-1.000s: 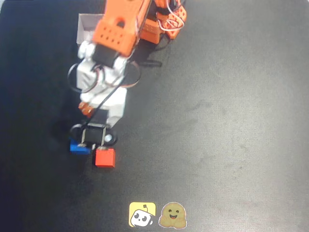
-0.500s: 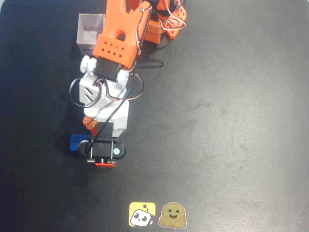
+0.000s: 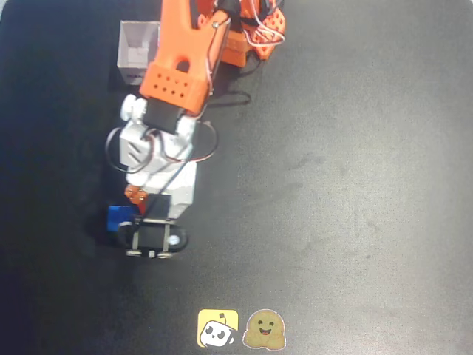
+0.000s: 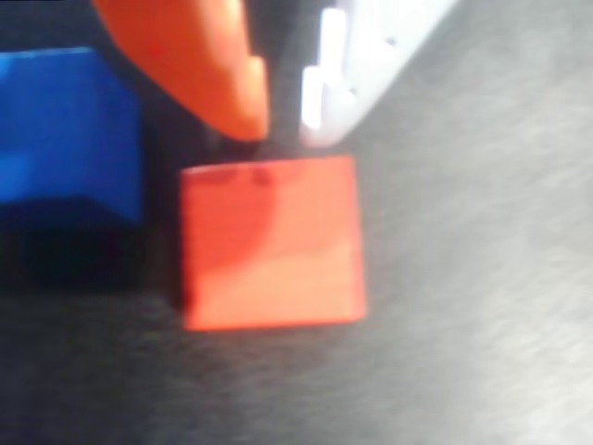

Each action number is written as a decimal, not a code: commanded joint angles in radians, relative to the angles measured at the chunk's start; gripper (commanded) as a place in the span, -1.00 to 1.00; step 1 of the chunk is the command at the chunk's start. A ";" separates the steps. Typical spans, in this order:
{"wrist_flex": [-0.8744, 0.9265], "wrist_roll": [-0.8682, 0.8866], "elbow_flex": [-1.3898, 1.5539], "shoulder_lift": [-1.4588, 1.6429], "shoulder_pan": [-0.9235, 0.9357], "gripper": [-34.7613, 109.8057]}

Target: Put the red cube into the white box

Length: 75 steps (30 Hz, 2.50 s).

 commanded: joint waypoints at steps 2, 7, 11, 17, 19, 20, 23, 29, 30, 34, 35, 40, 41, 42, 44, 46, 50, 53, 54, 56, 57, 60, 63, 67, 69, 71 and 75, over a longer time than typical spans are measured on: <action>-0.012 0.015 -0.048 0.000 0.011 -0.47; 0.000 0.051 -0.051 0.003 0.012 -0.38; -0.003 0.069 -0.054 -0.006 0.008 -0.31; 0.012 0.087 -0.084 -0.040 -0.018 -0.27; 0.012 0.098 -0.083 -0.044 -0.031 -0.27; 0.011 0.103 -0.080 -0.041 -0.040 -0.26; 0.008 0.110 -0.067 -0.034 -0.060 -0.26; -0.018 0.117 -0.031 -0.026 -0.083 -0.26; -0.018 0.115 -0.029 -0.025 -0.084 -0.26; -0.009 0.112 -0.034 -0.029 -0.081 -0.26; -0.009 0.112 -0.034 -0.031 -0.080 -0.26; 0.002 0.107 -0.064 -0.066 -0.077 -0.27; -0.002 0.106 -0.064 -0.071 -0.077 -0.27; -0.002 0.107 -0.066 -0.078 -0.075 -0.27; -0.002 0.107 -0.075 -0.098 -0.075 -0.27; -0.006 0.107 -0.077 -0.114 -0.075 -0.26; -0.018 0.106 -0.080 -0.137 -0.071 -0.26; -0.025 0.120 -0.077 -0.141 -0.066 -0.26; -0.018 0.124 -0.075 -0.137 -0.064 -0.26; -0.008 0.130 -0.060 -0.100 -0.063 -0.25; 0.006 0.133 -0.061 -0.087 -0.061 -0.25; 0.060 0.137 -0.087 -0.083 -0.058 -0.25; 0.084 0.135 -0.095 -0.069 -0.051 -0.25; 0.081 0.130 -0.091 -0.064 -0.046 -0.23; 0.081 0.130 -0.086 -0.060 -0.046 -0.23; 0.081 0.129 -0.084 -0.058 -0.048 -0.23; 0.084 0.123 -0.080 -0.044 -0.046 -0.23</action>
